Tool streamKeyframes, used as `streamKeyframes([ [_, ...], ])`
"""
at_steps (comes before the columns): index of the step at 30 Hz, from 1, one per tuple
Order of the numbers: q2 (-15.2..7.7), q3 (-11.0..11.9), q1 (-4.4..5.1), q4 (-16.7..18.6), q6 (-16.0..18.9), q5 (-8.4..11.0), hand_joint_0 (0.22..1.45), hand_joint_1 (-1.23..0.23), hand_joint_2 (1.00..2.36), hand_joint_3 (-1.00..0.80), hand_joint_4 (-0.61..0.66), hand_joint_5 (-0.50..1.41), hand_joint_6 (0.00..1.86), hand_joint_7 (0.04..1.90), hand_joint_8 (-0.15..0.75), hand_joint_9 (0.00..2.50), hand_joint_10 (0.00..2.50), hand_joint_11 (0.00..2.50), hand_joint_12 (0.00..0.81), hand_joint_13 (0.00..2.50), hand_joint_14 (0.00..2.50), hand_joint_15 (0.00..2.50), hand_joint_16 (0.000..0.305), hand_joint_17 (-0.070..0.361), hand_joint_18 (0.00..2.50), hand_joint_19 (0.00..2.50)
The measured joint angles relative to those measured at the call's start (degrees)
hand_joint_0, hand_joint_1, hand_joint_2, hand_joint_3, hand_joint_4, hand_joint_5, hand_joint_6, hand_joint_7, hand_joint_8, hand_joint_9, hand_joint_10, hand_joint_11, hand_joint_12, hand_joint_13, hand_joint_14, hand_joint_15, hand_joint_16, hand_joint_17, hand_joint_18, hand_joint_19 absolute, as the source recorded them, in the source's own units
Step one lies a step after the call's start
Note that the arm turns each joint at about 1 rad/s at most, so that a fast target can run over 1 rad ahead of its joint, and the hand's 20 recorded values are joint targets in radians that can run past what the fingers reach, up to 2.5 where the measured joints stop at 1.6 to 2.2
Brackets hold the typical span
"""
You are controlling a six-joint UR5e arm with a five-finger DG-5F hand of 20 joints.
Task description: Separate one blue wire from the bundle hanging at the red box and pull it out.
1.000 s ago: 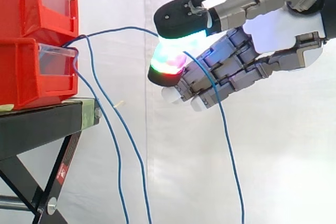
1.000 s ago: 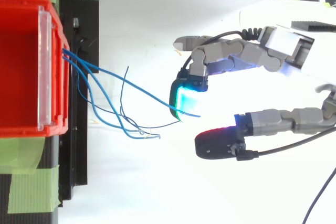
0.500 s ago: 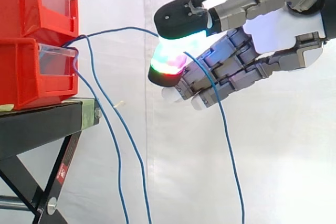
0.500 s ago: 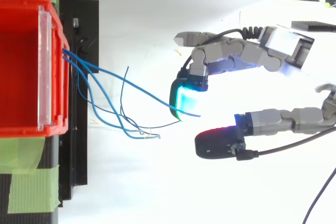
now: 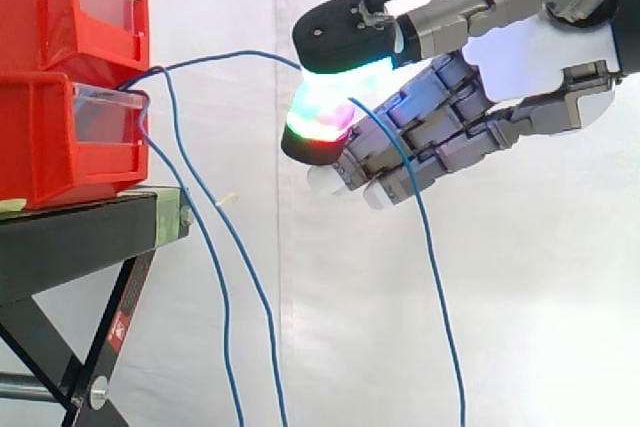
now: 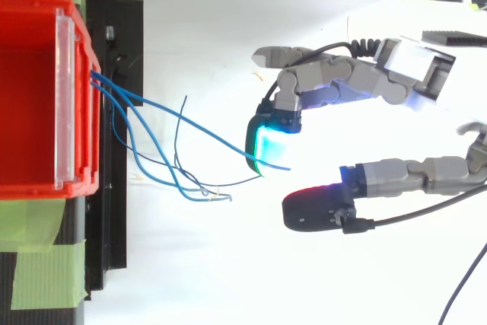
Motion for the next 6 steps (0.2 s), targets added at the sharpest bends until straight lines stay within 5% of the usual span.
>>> streamKeyframes([
  [6,0.0,0.0,-0.02,-0.01,0.0,-0.02,0.62,-0.73,1.03,-0.11,0.21,-0.16,0.74,1.27,0.258,0.54,0.01,0.6,0.331,0.05,0.01,0.18,0.051,0.114,0.01,0.36],
])
